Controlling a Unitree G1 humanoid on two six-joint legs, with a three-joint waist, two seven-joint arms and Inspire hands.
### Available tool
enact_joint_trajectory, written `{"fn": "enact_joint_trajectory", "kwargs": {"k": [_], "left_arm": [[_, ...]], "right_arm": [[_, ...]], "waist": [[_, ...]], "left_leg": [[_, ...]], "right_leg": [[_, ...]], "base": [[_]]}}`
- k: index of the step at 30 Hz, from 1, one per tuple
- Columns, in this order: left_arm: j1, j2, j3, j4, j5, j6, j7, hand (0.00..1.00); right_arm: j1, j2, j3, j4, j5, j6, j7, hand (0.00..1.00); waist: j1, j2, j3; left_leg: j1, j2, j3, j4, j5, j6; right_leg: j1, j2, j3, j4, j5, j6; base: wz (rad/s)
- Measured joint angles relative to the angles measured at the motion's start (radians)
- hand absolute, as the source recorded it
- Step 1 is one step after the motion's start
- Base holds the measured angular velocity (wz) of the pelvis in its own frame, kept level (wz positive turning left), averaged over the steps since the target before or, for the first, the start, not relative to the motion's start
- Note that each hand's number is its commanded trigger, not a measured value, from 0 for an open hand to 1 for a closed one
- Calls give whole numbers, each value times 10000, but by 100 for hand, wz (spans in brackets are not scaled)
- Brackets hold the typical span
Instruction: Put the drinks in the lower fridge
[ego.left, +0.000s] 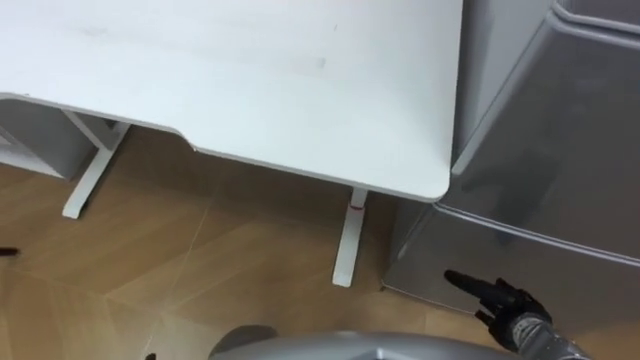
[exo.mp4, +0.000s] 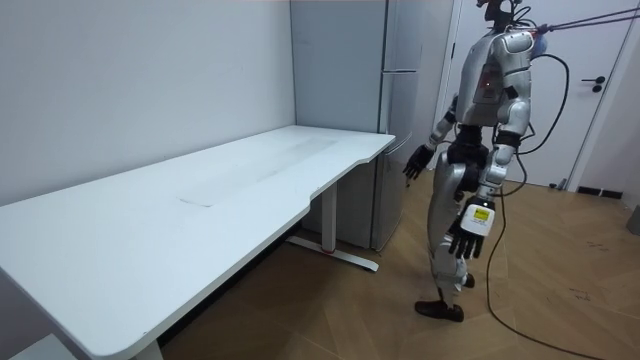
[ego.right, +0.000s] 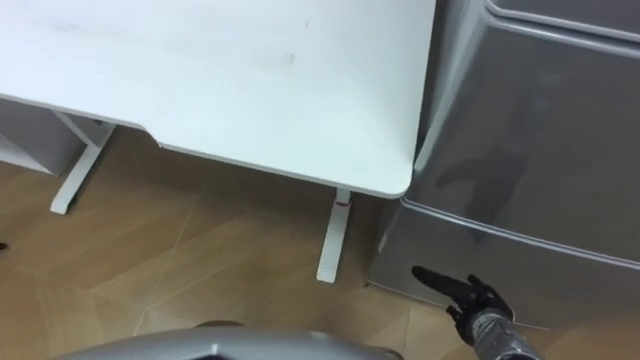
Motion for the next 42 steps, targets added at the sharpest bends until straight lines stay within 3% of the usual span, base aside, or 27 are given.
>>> {"fn": "enact_joint_trajectory", "kwargs": {"k": [7, 14, 19, 26, 34, 42], "left_arm": [[8, -117, 173, 102, 2, 24, 9, 0], [48, -185, 273, 363, -4, 361, -17, 0], [25, -181, 529, 397, 24, 519, -41, 0], [-340, -178, 507, 452, 38, 670, -62, 0], [-572, -169, 327, 548, 84, 703, 2, 0], [-1232, -87, -200, 445, 74, 695, -7, 0]], "right_arm": [[131, 38, 416, 302, -1149, 56, 339, 0], [822, 32, 503, 369, -1492, 284, 312, 0], [1206, 50, 497, 570, -1492, 444, 448, 0], [1402, 58, 479, 1091, -1442, 654, 638, 0], [1516, 55, 311, 1141, -1784, 740, 676, 0], [1362, 124, 325, 1117, -1774, 869, 748, 0]], "waist": [[213, 26, -1], [442, 36, -6], [357, -40, -47], [252, -21, -31], [-173, -60, -14], [-216, -190, -34]], "left_leg": [[33, -31, -77, 103, -40, 42], [39, -124, -116, 101, -77, 85], [14, -211, -153, 78, -61, 112], [30, -198, -161, 75, -90, 120], [98, -135, -37, -13, -94, 122], [183, -97, 391, -333, -20, 161]], "right_leg": [[129, -14, -106, 80, 1, 9], [110, -110, -97, 130, -131, 111], [134, -163, -140, 159, -132, 125], [140, -150, -126, 202, -124, 117], [33, -161, 48, 267, -118, 104], [-212, -171, 754, 136, -74, 101]], "base": [[6], [0], [6], [1], [-7], [-16]]}}
